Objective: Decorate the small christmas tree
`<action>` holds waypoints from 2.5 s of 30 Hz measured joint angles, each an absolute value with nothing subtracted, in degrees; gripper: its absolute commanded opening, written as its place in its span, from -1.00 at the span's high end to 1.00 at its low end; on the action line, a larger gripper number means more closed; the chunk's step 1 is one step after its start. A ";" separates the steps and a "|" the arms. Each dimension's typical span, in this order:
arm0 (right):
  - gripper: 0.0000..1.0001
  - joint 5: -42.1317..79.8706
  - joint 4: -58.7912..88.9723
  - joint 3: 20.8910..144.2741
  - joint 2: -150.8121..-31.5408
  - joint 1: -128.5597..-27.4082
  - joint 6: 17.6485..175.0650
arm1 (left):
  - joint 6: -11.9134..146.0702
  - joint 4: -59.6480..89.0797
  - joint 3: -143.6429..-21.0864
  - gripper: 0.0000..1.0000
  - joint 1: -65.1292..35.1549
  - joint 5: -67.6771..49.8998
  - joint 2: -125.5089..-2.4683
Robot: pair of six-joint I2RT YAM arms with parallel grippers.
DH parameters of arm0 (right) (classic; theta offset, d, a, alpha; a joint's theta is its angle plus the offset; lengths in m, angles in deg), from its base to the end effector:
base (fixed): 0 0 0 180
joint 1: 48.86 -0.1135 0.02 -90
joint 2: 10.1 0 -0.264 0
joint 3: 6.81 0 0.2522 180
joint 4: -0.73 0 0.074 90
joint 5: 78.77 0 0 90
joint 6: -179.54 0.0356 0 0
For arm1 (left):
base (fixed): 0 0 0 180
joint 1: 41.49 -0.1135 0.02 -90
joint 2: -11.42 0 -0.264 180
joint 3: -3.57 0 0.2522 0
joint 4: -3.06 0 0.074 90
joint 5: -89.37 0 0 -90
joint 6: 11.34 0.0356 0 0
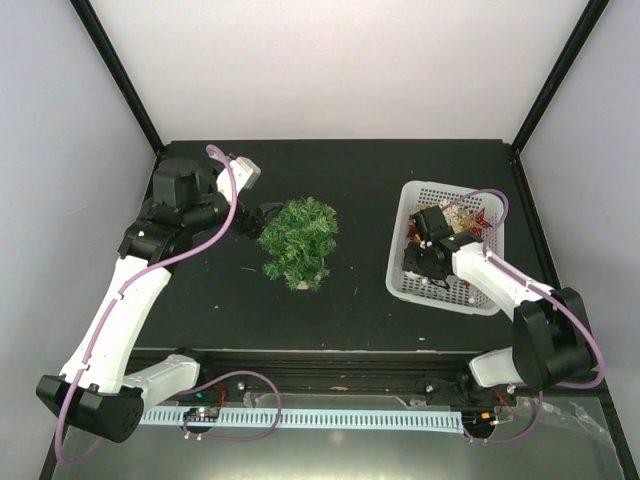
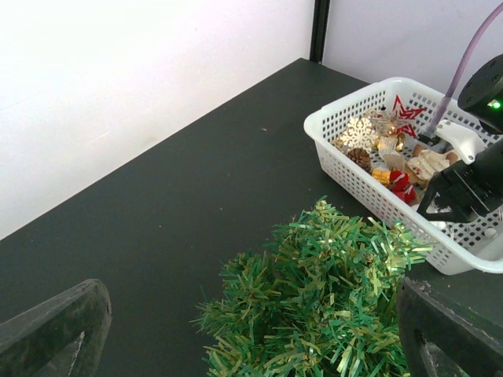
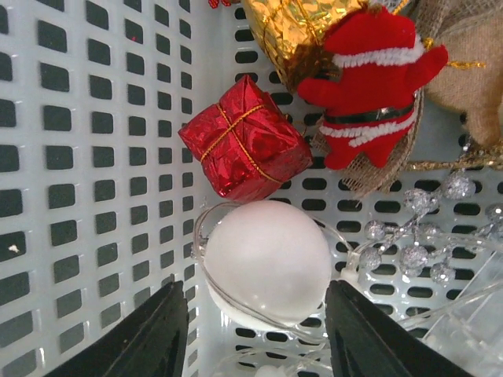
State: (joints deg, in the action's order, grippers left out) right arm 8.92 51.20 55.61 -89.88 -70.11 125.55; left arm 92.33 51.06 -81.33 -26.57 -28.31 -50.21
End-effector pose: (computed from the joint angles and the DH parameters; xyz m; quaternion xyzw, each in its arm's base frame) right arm 0.2384 0.0912 0.1966 0.1299 0.9725 0.0747 0.1782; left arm 0.2103 -0.0732 0.4013 0.3269 0.7605 -0.2071 0.5214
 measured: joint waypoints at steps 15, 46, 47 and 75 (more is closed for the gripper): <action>0.19 8.99 48.78 54.37 -91.98 -69.72 125.16 | 91.94 50.67 -81.31 -0.98 -26.81 -28.31 -50.21; 0.98 6.85 52.43 56.95 -86.58 -69.39 123.13 | 91.63 51.15 -82.68 -0.98 -27.33 -28.37 -50.23; 0.98 6.21 53.43 58.39 -85.08 -69.39 122.78 | 91.65 51.36 -83.71 -0.98 -27.36 -28.57 -50.21; 0.98 9.29 67.75 98.41 -67.59 -69.39 121.20 | 96.35 67.01 -108.39 -0.98 -3.47 -46.21 -71.06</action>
State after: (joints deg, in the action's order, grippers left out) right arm 9.29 67.75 98.41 -67.59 -69.39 121.20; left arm 96.35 67.01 -108.39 -3.47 -46.21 -71.06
